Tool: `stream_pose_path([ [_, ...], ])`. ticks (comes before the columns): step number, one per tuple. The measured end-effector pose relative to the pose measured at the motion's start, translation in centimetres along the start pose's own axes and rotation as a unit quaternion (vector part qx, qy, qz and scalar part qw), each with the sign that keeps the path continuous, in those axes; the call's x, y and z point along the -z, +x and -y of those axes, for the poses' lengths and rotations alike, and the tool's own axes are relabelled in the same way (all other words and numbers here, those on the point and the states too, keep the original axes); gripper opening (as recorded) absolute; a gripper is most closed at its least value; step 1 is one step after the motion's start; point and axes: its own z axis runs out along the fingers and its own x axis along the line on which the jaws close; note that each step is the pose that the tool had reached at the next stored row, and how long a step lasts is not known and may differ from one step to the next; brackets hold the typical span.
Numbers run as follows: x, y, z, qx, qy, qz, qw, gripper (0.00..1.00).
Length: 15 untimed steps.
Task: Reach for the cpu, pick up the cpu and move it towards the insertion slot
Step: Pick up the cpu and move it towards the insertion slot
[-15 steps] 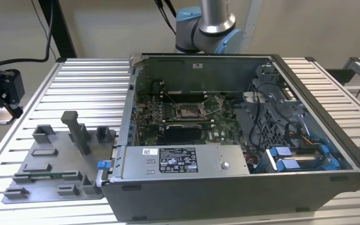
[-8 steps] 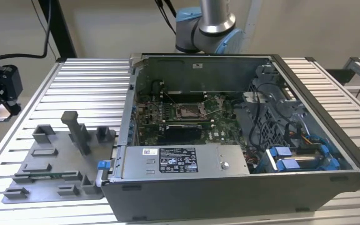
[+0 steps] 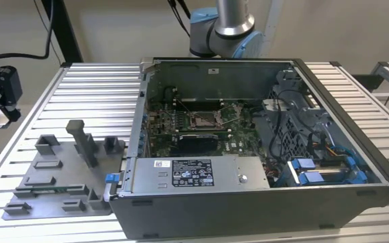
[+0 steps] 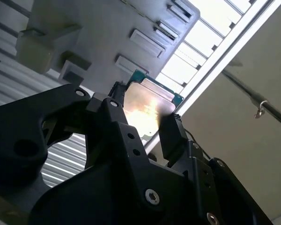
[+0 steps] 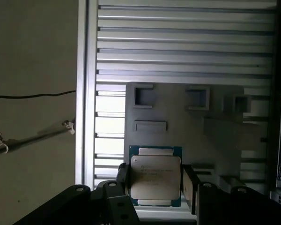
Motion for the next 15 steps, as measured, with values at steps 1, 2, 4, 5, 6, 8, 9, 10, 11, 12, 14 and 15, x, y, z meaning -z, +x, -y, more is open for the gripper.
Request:
stream_pose_path([
  [1, 0.07, 0.00, 0.00, 0.000, 0.0000, 0.0000, 1.00000, 0.00],
  [2, 0.15, 0.00, -0.01, 0.000, 0.0000, -0.0001, 1.00000, 0.00],
  [4, 0.30, 0.00, -0.01, 0.000, 0.0000, -0.0001, 1.00000, 0.00],
  [5, 0.35, 0.00, -0.01, 0.000, 0.0000, 0.0000, 1.00000, 0.00],
  [6, 0.37, 0.00, -0.02, 0.000, 0.0000, 0.0000, 1.00000, 0.00],
  [8, 0.37, 0.00, -0.02, 0.000, 0.0000, 0.0000, 1.00000, 0.00],
  [9, 0.38, -0.01, -0.02, 0.000, 0.0001, 0.0000, 1.00000, 0.00],
  [10, 0.38, 0.00, -0.01, 0.000, 0.0001, -0.0001, 1.00000, 0.00],
  [11, 0.38, -0.01, -0.01, 0.000, 0.0002, -0.0001, 1.00000, 0.00],
  [12, 0.38, -0.01, -0.01, 0.000, 0.0002, -0.0001, 1.00000, 0.00],
  [14, 0.38, 0.00, -0.01, 0.000, 0.0003, -0.0001, 1.00000, 0.00],
  [15, 0.38, 0.00, -0.01, 0.000, 0.0004, -0.0001, 1.00000, 0.00],
])
